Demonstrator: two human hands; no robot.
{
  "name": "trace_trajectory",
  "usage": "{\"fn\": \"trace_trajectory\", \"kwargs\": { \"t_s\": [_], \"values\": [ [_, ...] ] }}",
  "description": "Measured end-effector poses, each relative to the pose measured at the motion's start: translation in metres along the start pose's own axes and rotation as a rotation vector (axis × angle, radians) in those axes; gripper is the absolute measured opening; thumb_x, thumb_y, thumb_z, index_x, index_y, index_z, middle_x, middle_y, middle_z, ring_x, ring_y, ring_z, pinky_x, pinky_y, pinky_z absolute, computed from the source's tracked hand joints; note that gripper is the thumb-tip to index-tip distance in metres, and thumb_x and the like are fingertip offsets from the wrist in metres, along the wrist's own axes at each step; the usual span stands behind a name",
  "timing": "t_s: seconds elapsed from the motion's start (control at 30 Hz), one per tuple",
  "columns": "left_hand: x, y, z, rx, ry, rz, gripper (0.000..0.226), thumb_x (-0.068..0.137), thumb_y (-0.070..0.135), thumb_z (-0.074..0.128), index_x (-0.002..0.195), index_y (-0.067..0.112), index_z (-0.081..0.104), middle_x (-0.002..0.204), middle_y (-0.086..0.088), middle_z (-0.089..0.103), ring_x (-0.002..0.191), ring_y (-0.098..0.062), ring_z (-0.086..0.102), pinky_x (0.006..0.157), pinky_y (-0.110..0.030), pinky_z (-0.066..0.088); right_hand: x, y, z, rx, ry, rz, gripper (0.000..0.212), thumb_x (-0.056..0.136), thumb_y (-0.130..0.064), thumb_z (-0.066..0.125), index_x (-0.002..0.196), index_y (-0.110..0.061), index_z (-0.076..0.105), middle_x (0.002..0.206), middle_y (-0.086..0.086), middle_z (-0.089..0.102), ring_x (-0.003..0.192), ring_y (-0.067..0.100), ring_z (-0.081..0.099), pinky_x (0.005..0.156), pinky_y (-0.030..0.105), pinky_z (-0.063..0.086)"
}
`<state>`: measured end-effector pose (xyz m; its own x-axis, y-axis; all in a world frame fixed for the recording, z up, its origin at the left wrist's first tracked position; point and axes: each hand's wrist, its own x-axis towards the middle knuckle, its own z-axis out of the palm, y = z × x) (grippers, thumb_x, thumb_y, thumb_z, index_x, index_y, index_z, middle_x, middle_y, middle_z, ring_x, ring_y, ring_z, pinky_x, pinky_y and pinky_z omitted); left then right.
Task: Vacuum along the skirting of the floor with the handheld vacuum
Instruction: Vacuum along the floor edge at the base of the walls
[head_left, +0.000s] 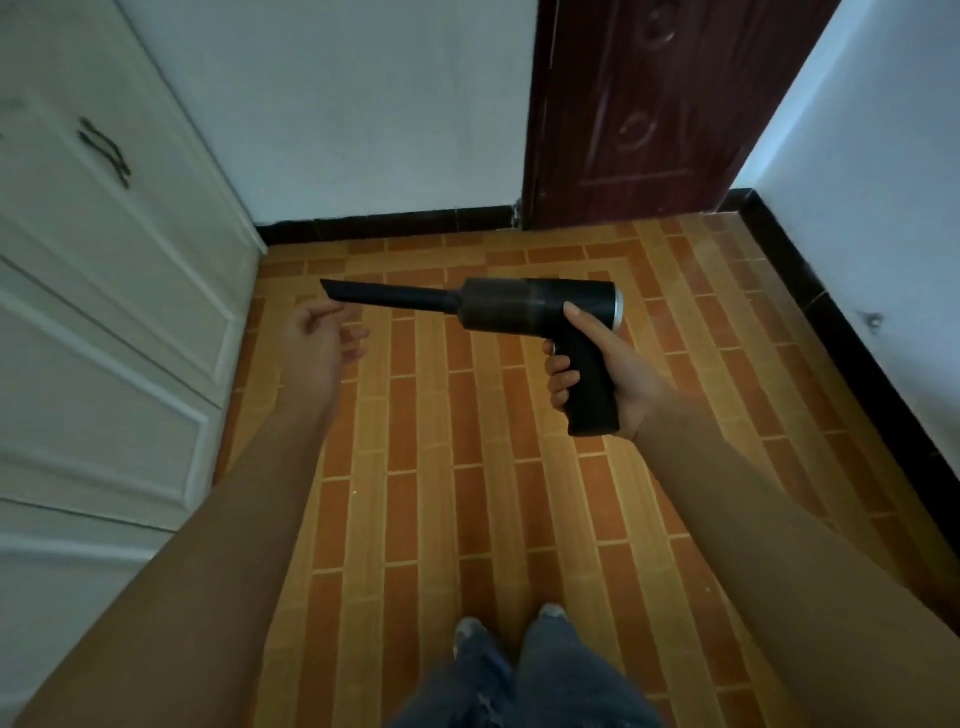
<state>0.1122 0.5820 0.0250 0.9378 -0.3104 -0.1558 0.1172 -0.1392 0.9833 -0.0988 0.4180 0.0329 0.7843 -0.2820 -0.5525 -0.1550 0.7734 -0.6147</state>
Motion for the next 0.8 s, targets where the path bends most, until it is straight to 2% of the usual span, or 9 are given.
{"fn": "trace_trajectory", "kwargs": {
  "t_s": [0.1,0.2,0.33,0.47,0.73,0.8],
  "values": [
    [0.014,-0.005,-0.026,-0.012,0.047,-0.037,0.015,0.094,0.007,0.049,0.089,0.017,0.057,0.104,-0.009,0.065,0.076,-0.015,0.063,0.071,-0.033,0.055,0.020,0.004,0.021,-0.026,-0.003,0.040,0.037,0.074,-0.046,0.070,0.082,-0.013,0.056,0.060,-0.002,0.053,0.043,0.008,0.048,0.045,0.021,0.044],
    [0.031,-0.006,-0.040,-0.023,0.059,-0.049,0.018,0.095,0.006,0.048,0.085,0.017,0.057,0.100,-0.005,0.063,0.071,-0.010,0.062,0.064,-0.026,0.054,0.039,0.003,0.035,-0.052,-0.004,0.054,0.037,0.073,-0.047,0.071,0.081,-0.013,0.057,0.060,-0.003,0.052,0.043,0.008,0.047,0.045,0.021,0.044],
    [0.059,-0.004,-0.048,-0.031,0.079,-0.058,0.016,0.096,0.004,0.042,0.099,0.008,0.057,0.104,-0.007,0.063,0.074,-0.013,0.063,0.068,-0.027,0.054,0.068,-0.008,0.050,-0.070,-0.007,0.070,0.037,0.072,-0.047,0.071,0.079,-0.012,0.058,0.059,-0.003,0.052,0.043,0.007,0.047,0.045,0.020,0.045],
    [0.096,-0.003,-0.047,-0.019,0.096,-0.059,0.018,0.096,0.003,0.041,0.100,0.008,0.058,0.106,-0.008,0.062,0.075,-0.014,0.064,0.072,-0.030,0.055,0.110,-0.026,0.062,-0.098,-0.028,0.081,0.038,0.073,-0.048,0.071,0.079,-0.012,0.058,0.058,-0.003,0.052,0.042,0.007,0.047,0.044,0.021,0.045],
    [0.210,0.017,-0.024,-0.016,0.108,-0.078,0.023,0.095,0.002,0.043,0.085,0.016,0.058,0.104,-0.009,0.062,0.075,-0.015,0.064,0.073,-0.032,0.055,0.219,-0.088,0.087,-0.103,-0.038,0.109,0.038,0.073,-0.048,0.071,0.080,-0.012,0.058,0.058,-0.003,0.052,0.043,0.008,0.047,0.044,0.022,0.045],
    [0.241,0.022,-0.018,-0.022,0.117,-0.092,0.020,0.095,0.002,0.043,0.091,0.013,0.059,0.104,-0.008,0.063,0.076,-0.016,0.065,0.074,-0.032,0.055,0.245,-0.105,0.093,-0.095,-0.038,0.116,0.038,0.073,-0.047,0.071,0.079,-0.012,0.058,0.058,-0.003,0.052,0.043,0.008,0.047,0.044,0.022,0.045]
  ]
}}
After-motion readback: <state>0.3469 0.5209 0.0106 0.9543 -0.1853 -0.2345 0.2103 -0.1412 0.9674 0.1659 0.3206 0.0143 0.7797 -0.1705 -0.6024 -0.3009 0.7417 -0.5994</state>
